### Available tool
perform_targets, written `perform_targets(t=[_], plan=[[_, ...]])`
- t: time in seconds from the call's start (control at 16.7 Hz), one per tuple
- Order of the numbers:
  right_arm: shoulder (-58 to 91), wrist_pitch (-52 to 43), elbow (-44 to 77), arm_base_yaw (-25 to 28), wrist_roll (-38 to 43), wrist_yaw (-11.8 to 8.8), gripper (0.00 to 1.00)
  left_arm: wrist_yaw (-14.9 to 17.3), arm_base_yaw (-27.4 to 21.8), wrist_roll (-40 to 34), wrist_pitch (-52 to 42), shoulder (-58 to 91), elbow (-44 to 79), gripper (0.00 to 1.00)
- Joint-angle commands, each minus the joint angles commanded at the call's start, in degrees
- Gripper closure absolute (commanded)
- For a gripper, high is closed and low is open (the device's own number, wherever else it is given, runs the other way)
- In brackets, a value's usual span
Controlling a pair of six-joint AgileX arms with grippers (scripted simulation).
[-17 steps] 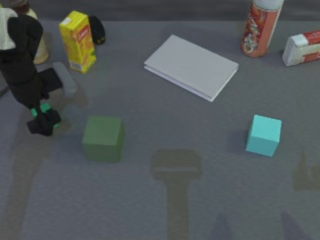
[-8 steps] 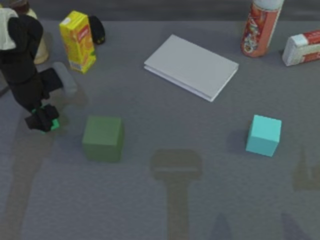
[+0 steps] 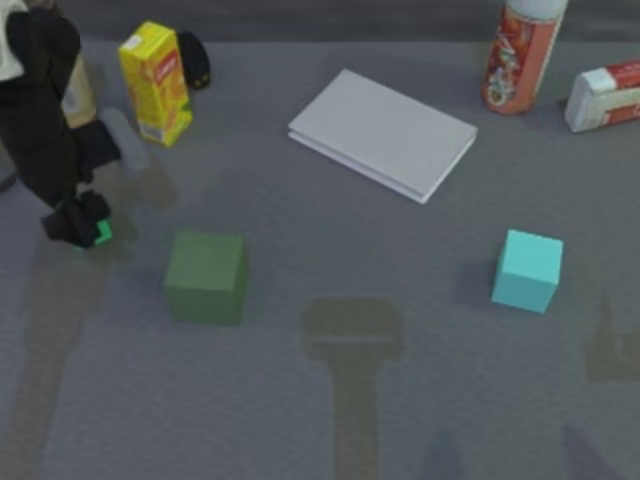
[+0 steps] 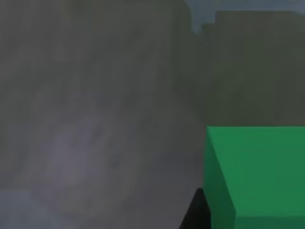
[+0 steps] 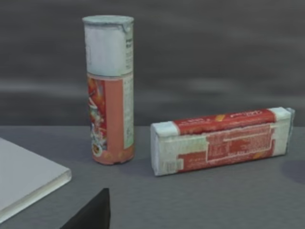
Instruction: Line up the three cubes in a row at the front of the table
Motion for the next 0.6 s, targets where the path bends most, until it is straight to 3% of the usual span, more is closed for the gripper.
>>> perform_targets(t=[0.24,0.6], plan=[[0.0,0.0,0.0,0.0,0.0,0.0,0.00,0.0,0.7,-0.2,-8.1,-2.7,4.8,1.00],[0.0,0.0,0.0,0.0,0.0,0.0,0.00,-0.1,0.3,-0.2,-9.2,-3.2,5.7,1.00]])
